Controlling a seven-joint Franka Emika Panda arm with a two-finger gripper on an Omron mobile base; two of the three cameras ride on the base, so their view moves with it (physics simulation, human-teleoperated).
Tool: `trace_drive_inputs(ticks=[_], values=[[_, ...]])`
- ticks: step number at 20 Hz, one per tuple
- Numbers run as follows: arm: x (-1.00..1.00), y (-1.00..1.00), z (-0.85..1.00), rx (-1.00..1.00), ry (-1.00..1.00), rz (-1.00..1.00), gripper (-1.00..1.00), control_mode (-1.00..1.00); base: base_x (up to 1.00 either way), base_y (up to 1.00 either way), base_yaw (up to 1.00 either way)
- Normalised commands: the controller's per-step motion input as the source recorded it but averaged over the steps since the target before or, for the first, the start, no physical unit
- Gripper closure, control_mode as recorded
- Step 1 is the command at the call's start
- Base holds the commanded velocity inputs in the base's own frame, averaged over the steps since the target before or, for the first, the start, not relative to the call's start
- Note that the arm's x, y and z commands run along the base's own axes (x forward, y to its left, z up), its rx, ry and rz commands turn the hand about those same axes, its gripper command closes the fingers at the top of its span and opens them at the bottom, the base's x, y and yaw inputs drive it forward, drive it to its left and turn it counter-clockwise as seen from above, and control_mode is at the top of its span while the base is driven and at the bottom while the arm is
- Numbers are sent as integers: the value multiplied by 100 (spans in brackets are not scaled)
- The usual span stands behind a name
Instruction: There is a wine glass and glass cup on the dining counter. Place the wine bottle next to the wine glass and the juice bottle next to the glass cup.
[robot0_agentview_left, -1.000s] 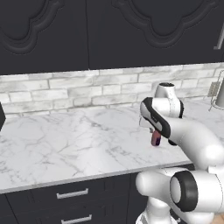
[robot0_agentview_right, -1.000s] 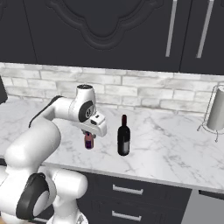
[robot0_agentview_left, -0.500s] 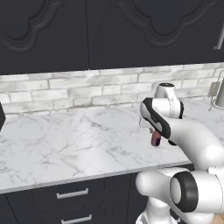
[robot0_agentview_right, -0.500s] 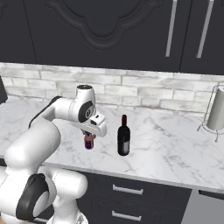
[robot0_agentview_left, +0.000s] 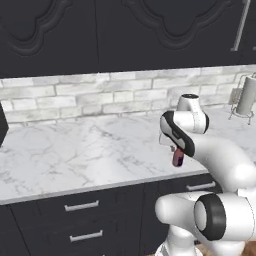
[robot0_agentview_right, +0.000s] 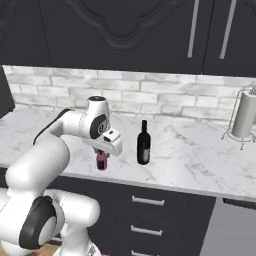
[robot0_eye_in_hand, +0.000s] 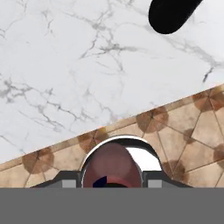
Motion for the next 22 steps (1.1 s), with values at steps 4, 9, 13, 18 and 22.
trace_drive_inputs(ticks=[4,9,13,18,22], values=[[0,0,0,0,0,0,100,100,-47,22,30],[0,0,0,0,0,0,100,100,-21,5,90],[0,0,0,0,0,0,100,100,-6,0,100],[0,0,0,0,0,0,100,100,-2,0,100],[0,0,0,0,0,0,100,100,0,0,100]])
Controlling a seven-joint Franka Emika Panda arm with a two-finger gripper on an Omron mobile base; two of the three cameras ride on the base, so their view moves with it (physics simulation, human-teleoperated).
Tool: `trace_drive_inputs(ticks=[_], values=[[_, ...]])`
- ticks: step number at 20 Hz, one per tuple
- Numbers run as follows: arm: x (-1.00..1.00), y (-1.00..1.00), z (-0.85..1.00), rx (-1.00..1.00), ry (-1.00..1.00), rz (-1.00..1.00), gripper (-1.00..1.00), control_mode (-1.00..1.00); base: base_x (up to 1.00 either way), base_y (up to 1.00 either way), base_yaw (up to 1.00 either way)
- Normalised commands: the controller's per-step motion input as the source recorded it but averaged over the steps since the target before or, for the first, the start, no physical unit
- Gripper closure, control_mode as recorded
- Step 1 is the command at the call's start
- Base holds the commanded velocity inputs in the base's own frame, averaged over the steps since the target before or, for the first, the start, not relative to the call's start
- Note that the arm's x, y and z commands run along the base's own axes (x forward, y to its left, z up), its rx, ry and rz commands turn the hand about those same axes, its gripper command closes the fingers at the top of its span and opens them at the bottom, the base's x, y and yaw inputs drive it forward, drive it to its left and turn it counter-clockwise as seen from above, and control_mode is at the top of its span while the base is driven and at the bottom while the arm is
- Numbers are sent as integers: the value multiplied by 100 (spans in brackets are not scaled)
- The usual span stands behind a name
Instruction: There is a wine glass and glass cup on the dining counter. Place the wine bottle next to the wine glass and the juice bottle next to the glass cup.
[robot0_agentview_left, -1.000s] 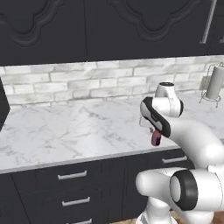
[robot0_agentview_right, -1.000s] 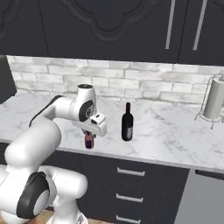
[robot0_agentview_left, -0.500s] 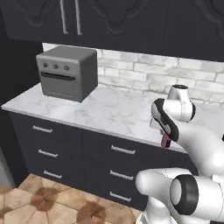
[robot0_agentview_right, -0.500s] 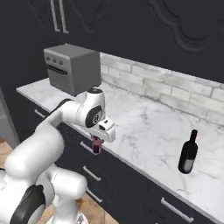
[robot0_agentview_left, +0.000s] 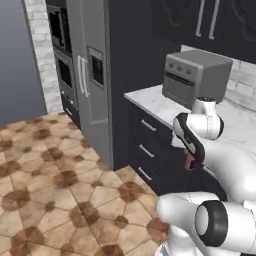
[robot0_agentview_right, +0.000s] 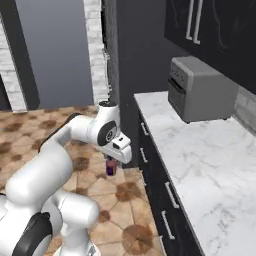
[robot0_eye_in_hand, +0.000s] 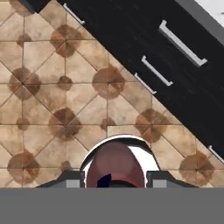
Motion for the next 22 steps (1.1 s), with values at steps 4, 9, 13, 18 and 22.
trace_drive_inputs(ticks=[4,9,13,18,22], values=[[0,0,0,0,0,0,100,100,0,0,100],[0,0,0,0,0,0,100,100,1,0,100],[0,0,0,0,0,0,100,100,9,0,100],[0,0,0,0,0,0,100,100,15,-3,93],[0,0,0,0,0,0,100,100,22,-6,75]])
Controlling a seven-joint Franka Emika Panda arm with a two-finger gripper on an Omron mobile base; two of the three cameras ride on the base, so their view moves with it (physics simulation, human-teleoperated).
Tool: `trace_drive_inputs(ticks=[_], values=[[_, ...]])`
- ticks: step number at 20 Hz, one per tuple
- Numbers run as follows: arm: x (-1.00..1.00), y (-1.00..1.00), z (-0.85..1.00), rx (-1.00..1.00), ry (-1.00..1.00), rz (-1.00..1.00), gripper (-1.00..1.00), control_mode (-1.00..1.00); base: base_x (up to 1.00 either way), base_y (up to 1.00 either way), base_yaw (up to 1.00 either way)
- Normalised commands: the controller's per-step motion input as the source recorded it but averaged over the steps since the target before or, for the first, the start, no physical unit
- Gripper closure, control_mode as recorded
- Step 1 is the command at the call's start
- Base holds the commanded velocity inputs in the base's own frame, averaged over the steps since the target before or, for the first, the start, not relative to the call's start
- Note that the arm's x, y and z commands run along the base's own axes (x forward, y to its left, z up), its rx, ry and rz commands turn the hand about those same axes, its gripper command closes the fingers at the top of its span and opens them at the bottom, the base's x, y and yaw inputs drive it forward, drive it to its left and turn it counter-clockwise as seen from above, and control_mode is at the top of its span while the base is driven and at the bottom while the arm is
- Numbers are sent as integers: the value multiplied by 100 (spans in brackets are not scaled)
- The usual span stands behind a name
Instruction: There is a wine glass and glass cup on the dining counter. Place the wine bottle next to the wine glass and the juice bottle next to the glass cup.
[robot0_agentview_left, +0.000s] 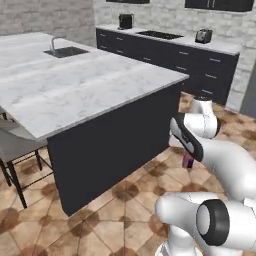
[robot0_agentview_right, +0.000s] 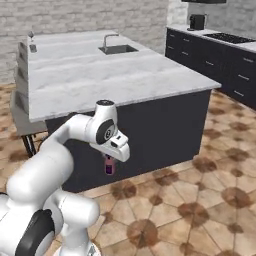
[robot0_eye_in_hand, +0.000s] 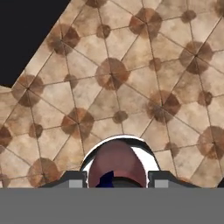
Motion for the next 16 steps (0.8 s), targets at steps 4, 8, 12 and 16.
trace_drive_inputs(ticks=[4,8,12,16], values=[[0,0,0,0,0,0,100,100,28,-10,70],[0,0,0,0,0,0,100,100,40,-9,32],[0,0,0,0,0,0,100,100,49,44,1],[0,0,0,0,0,0,100,100,35,69,1]])
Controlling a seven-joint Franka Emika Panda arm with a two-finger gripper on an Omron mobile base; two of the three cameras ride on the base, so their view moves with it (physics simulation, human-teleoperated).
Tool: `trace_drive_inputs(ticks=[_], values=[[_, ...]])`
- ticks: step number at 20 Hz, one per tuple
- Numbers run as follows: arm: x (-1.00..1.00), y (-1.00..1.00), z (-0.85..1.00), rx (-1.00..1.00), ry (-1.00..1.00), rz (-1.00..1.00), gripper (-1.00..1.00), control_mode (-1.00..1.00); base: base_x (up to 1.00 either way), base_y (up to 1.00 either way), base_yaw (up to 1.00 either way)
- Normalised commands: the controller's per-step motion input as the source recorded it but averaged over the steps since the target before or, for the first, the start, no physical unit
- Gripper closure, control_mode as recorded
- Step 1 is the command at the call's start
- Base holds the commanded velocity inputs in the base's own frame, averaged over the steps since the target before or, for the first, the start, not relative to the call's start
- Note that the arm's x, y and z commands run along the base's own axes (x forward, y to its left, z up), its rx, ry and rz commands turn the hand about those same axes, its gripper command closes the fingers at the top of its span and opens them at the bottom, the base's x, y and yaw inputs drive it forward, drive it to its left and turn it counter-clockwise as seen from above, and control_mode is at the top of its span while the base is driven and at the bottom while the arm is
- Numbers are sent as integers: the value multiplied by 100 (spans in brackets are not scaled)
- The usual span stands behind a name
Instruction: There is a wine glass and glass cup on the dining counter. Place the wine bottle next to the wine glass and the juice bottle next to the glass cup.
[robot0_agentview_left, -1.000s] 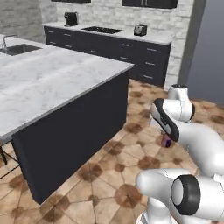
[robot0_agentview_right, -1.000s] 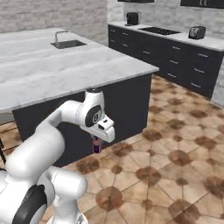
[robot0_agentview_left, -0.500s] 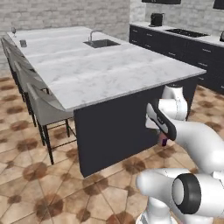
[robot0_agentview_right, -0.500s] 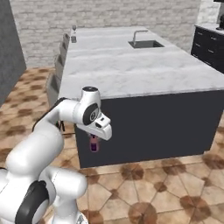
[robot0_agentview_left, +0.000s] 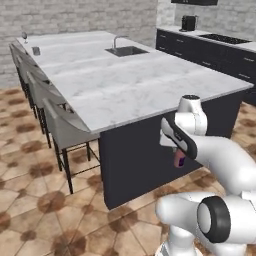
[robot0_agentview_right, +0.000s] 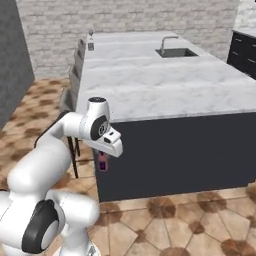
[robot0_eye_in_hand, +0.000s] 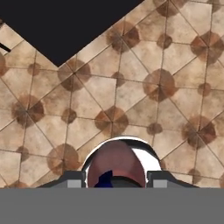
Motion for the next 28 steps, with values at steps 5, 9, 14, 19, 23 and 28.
trace_drive_inputs(ticks=[5,9,14,19,23,28], values=[[0,0,0,0,0,0,100,100,37,84,0],[0,0,0,0,0,0,100,100,10,86,13],[0,0,0,0,0,0,100,100,22,90,5],[0,0,0,0,0,0,100,100,48,87,0],[0,0,0,0,0,0,100,100,75,70,0],[0,0,0,0,0,0,100,100,84,62,0]])
